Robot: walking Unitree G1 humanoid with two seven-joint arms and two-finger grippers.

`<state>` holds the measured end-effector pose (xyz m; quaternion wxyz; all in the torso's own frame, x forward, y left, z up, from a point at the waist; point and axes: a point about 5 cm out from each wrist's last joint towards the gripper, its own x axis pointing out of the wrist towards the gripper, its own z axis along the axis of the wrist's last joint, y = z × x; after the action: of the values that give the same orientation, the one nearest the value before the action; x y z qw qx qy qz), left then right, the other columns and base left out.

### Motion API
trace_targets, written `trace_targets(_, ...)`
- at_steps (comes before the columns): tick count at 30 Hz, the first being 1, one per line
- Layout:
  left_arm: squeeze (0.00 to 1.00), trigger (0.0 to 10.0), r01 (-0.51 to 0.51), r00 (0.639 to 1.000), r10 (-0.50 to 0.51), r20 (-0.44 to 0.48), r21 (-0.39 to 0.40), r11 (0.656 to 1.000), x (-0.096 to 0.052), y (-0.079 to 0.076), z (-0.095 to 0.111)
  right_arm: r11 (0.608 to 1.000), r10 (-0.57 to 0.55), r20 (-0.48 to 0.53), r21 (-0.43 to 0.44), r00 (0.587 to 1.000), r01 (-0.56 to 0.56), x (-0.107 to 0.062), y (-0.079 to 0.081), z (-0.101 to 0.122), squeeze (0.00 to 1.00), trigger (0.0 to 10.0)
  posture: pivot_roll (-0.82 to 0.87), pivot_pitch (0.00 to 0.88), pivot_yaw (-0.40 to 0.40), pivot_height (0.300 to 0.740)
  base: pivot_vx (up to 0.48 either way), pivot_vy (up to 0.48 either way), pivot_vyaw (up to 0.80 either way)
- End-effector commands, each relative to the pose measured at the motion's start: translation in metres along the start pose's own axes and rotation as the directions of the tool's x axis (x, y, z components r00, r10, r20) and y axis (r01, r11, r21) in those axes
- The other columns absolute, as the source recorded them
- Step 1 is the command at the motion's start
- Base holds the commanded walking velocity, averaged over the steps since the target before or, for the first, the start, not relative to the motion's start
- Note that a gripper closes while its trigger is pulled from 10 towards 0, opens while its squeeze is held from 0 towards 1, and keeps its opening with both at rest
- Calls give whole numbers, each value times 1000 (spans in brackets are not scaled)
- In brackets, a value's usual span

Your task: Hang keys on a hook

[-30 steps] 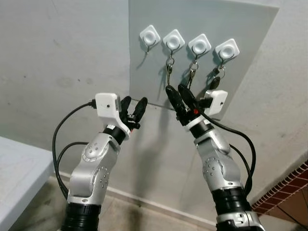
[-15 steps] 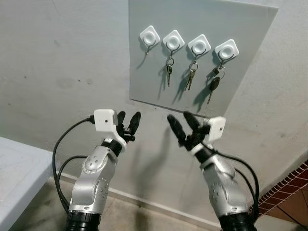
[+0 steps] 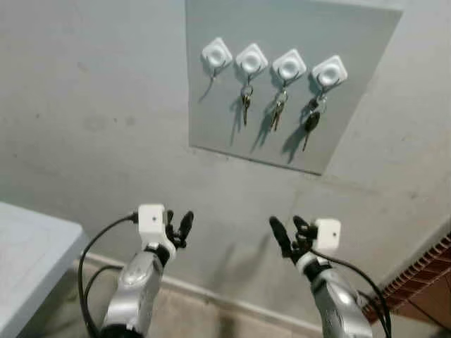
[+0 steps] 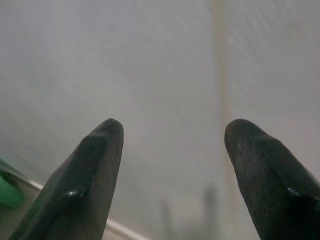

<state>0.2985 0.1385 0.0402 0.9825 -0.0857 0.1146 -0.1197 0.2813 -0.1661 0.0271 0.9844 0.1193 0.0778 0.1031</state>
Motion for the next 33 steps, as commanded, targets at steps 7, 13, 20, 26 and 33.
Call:
trace_targets(7, 0, 10000, -2, 994, 6, -112, 42, 999, -6, 7, -32, 986, -164, -162, -37, 973, 160, -30, -28, -41, 0, 10000, 46, 0, 7, 740, 0, 0, 0)
trace_targets(13, 0, 10000, -15, 984, 19, -177, 23, 1000, -11, 11, -47, 967, -255, -293, -86, 921, 241, -55, -42, -67, 0, 10000, 46, 0, 12, 740, 0, 0, 0)
trace_targets(20, 0, 10000, -39, 964, 40, -262, 8, 999, -19, 16, -65, 951, -309, -384, -124, 870, 283, -74, -47, -85, 0, 10000, 37, 0, 25, 740, 0, 0, 0)
trace_targets(26, 0, 10000, -52, 929, 57, -367, 22, 998, -34, 18, -87, 928, -372, -466, -174, 802, 330, -90, -51, -99, 0, 10000, 27, 0, 36, 740, 0, 0, 0)
trace_targets(33, 0, 10000, -120, 877, 107, -469, 3, 993, -55, 25, -110, 920, -391, -549, -199, 739, 338, -115, -50, -118, 0, 10000, 25, 0, 42, 740, 0, 0, 0)
